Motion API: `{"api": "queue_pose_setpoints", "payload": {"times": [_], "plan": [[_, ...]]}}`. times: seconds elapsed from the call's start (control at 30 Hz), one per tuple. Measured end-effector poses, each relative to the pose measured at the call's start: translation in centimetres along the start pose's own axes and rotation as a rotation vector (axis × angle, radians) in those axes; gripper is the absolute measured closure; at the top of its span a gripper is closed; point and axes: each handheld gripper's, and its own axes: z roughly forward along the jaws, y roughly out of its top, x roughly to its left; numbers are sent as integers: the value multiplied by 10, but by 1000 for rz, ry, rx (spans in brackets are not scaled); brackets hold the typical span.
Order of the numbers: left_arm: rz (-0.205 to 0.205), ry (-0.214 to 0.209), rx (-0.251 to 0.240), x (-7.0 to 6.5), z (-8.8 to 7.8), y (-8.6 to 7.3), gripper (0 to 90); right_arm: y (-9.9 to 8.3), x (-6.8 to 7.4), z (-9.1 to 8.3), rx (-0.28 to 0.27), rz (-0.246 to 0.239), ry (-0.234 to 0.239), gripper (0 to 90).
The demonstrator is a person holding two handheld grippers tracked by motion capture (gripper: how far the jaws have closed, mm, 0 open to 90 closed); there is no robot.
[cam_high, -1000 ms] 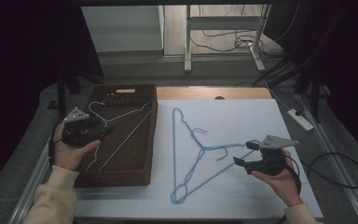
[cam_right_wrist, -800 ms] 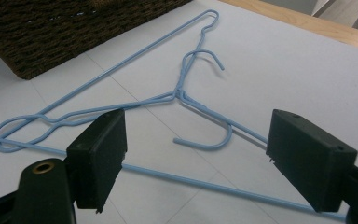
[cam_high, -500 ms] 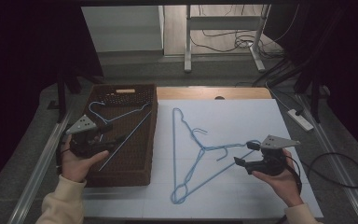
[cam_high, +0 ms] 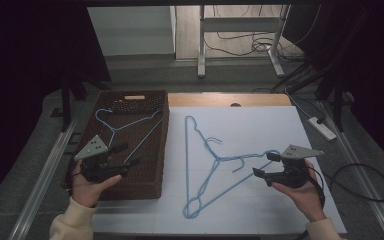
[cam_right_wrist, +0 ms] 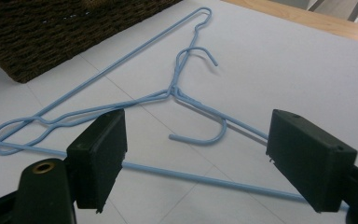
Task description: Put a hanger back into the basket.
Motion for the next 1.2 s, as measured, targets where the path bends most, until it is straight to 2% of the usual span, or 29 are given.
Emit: {"api": "queue_pose_setpoints", "payload": {"times": [0.37, 0.5, 0.53, 0.8, 0.97, 1.2], "plan": [[-6, -26, 9, -4, 3, -9, 323, -1, 1, 1, 11, 1, -1, 210], [-3, -23, 10, -5, 4, -11, 323, -1, 0, 2, 15, 5, -11, 214], [-1, -22, 12, -5, 4, -11, 321, -2, 0, 3, 16, 11, -29, 224], [3, -23, 22, -6, 7, -12, 321, -1, 1, 9, 48, 26, -30, 236], [5, -19, 17, -6, 5, -12, 322, 5, 6, 27, 109, 14, -28, 241], [13, -7, 29, -6, 6, -16, 322, 13, 7, 49, 144, 15, -10, 249]]}}
